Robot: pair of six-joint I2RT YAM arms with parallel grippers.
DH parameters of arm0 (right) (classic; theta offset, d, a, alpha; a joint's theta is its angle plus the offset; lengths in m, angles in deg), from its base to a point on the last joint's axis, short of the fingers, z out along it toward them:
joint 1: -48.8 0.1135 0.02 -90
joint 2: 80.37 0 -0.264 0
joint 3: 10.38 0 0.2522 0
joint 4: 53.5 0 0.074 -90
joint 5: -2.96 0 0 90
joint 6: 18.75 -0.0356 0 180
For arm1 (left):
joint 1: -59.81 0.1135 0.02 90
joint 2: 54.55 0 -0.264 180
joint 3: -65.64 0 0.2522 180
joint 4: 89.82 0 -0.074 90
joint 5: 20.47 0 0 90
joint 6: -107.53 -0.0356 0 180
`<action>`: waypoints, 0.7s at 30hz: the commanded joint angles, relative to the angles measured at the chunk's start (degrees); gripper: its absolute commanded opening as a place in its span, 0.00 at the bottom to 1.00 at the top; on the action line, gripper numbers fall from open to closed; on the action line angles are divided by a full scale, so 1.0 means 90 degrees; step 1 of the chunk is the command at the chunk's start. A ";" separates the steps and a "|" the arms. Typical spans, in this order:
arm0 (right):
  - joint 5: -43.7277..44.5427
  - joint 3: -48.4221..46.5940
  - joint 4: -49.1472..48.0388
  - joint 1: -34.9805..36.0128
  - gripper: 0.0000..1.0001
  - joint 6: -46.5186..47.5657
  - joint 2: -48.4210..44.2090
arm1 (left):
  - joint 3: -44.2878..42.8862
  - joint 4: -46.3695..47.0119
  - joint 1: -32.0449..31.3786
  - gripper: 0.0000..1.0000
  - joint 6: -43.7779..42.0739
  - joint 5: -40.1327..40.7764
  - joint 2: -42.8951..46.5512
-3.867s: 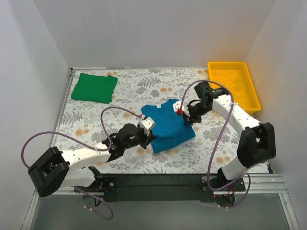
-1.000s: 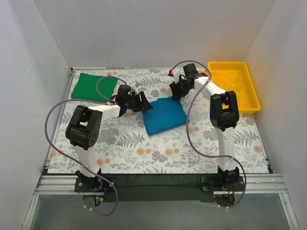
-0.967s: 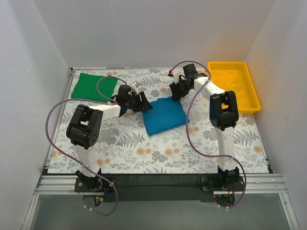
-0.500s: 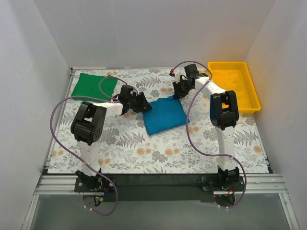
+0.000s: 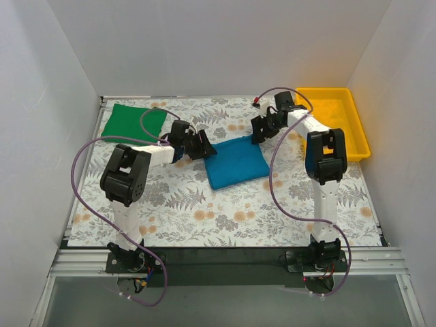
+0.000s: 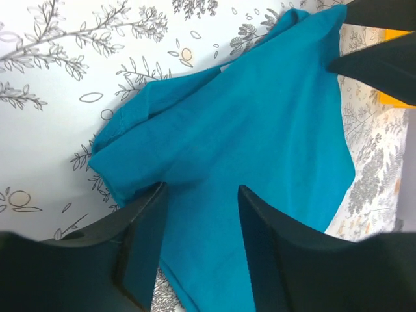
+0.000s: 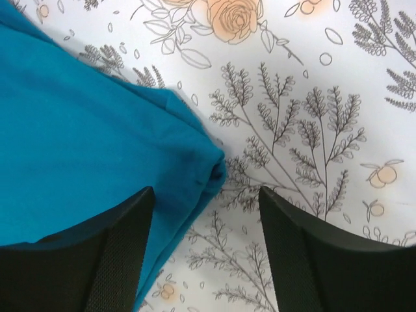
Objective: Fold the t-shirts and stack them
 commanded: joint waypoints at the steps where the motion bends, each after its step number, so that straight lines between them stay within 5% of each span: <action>1: 0.0059 0.0218 -0.0074 -0.0053 0.79 0.0229 -0.0862 | -0.0057 0.0199 0.0065 0.48 -0.0312 -0.0020 0.0619; 9: -0.0388 0.1620 -0.0055 -0.0072 0.90 0.0923 -0.2668 | 0.0859 0.0034 0.0094 0.64 -0.0830 0.1325 0.2844; 13: -0.0556 0.2813 -0.0142 -0.0072 0.94 0.1362 -0.4267 | 0.2040 -0.0034 0.0230 0.93 -0.0440 0.2020 0.4357; 21: -0.0045 0.5578 -0.2114 -0.0803 0.98 0.0543 -0.6829 | 0.3399 -0.0855 0.0523 0.98 -0.0020 0.0724 0.6361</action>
